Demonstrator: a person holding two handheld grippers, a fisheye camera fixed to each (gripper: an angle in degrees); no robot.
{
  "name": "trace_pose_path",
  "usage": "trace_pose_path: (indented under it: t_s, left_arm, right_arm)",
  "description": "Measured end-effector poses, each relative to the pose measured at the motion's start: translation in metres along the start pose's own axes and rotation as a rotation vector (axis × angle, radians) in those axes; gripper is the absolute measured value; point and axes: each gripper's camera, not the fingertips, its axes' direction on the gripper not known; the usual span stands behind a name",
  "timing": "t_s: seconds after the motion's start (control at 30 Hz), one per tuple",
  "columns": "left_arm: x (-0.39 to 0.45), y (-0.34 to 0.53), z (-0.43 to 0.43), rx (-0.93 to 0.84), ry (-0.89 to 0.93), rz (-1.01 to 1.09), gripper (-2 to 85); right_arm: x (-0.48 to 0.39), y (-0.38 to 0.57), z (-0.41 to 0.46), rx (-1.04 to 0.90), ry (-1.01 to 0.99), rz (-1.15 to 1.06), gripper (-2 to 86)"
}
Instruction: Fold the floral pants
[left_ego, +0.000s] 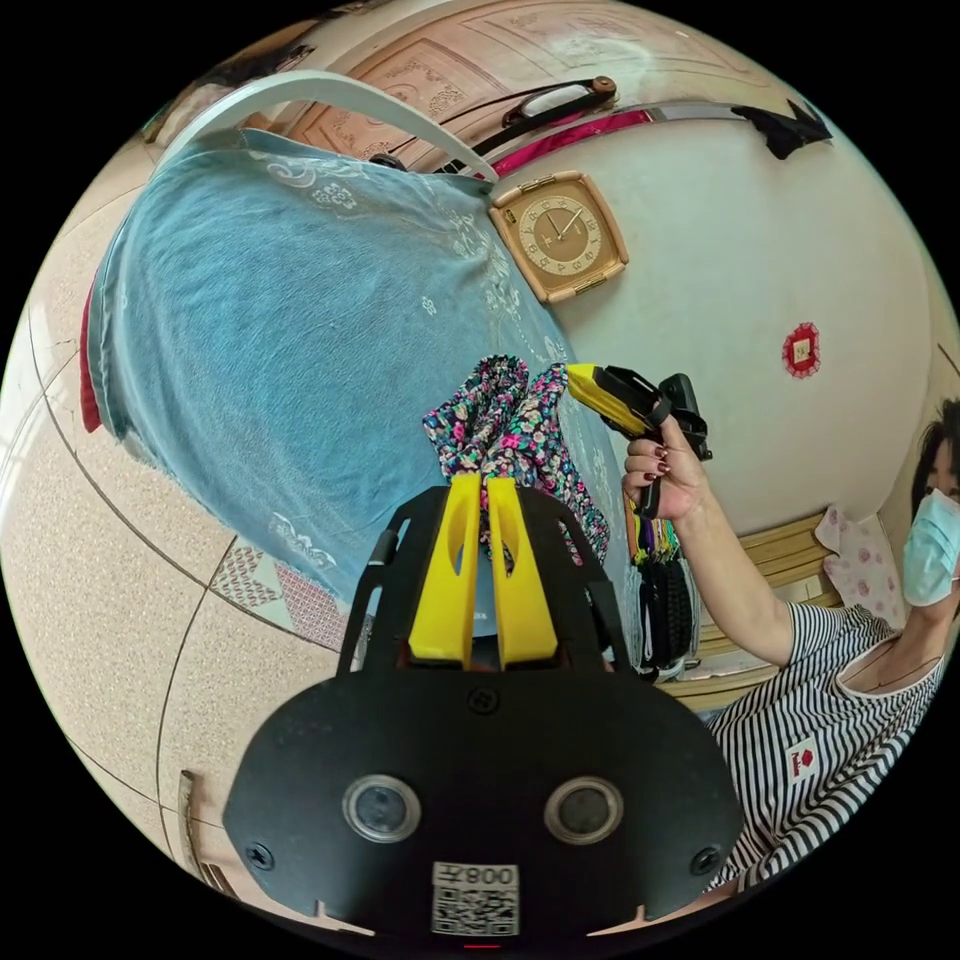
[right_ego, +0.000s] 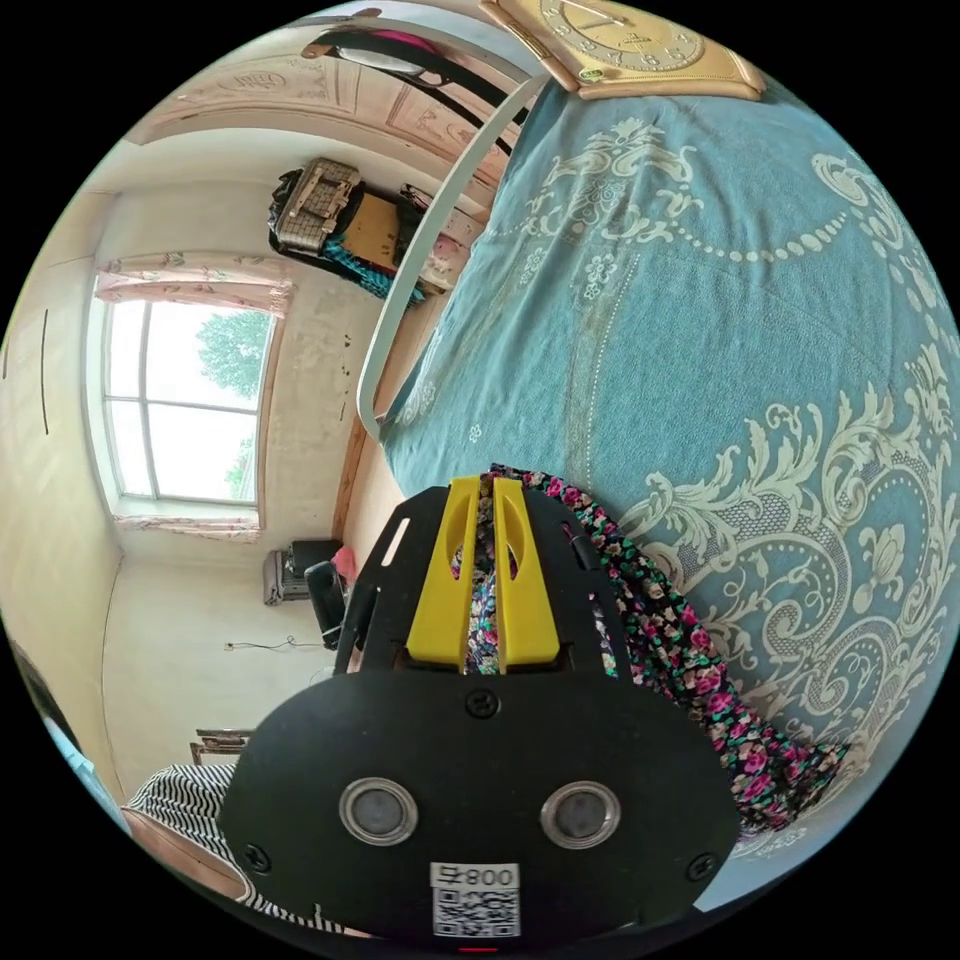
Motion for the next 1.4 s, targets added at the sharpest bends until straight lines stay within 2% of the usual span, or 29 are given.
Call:
trace_pose_path:
  t_s: [0.2, 0.3, 0.43, 0.5, 0.57, 0.67, 0.83, 1.03, 1.17, 1.27, 1.4]
  left_arm:
    - [0.018, 0.005, -0.03, 0.093, -0.082, 0.038, 0.5]
    - [0.037, 0.01, -0.044, 0.158, -0.113, 0.084, 0.2]
    - [0.075, 0.001, -0.027, 0.089, -0.143, 0.23, 0.1]
    - [0.082, -0.006, -0.008, 0.013, -0.205, 0.253, 0.1]
    - [0.077, -0.011, 0.01, -0.045, -0.349, 0.22, 0.1]
    - [0.066, -0.011, 0.012, -0.026, -0.264, 0.166, 0.1]
    - [0.101, 0.0, 0.01, 0.017, -0.28, 0.241, 0.1]
    - [0.138, -0.01, 0.043, 0.0, -0.309, 0.374, 0.0]
    - [0.131, -0.03, 0.086, -0.09, -0.459, 0.331, 0.0]
    - [0.127, -0.033, 0.096, -0.091, -0.394, 0.284, 0.1]
    - [0.139, -0.015, 0.097, -0.061, -0.401, 0.288, 0.1]
  right_arm:
    - [-0.033, 0.017, -0.029, 0.099, 0.009, -0.152, 0.4]
    - [-0.047, 0.041, -0.023, 0.039, 0.124, -0.224, 0.2]
    - [-0.052, 0.063, -0.006, -0.023, 0.267, -0.251, 0.1]
    - [-0.053, 0.069, 0.006, -0.056, 0.372, -0.264, 0.0]
    - [-0.053, 0.067, 0.014, -0.077, 0.483, -0.275, 0.0]
    - [-0.049, 0.057, 0.023, -0.105, 0.585, -0.285, 0.0]
    - [-0.05, 0.042, 0.018, -0.094, 0.555, -0.262, 0.0]
    - [-0.072, 0.071, -0.012, -0.01, 0.527, -0.329, 0.1]
    - [-0.068, 0.107, -0.029, -0.011, 0.589, -0.324, 0.1]
    - [-0.042, 0.118, -0.027, -0.068, 0.718, -0.249, 0.0]
    - [-0.008, 0.114, -0.047, -0.036, 0.606, -0.132, 0.0]
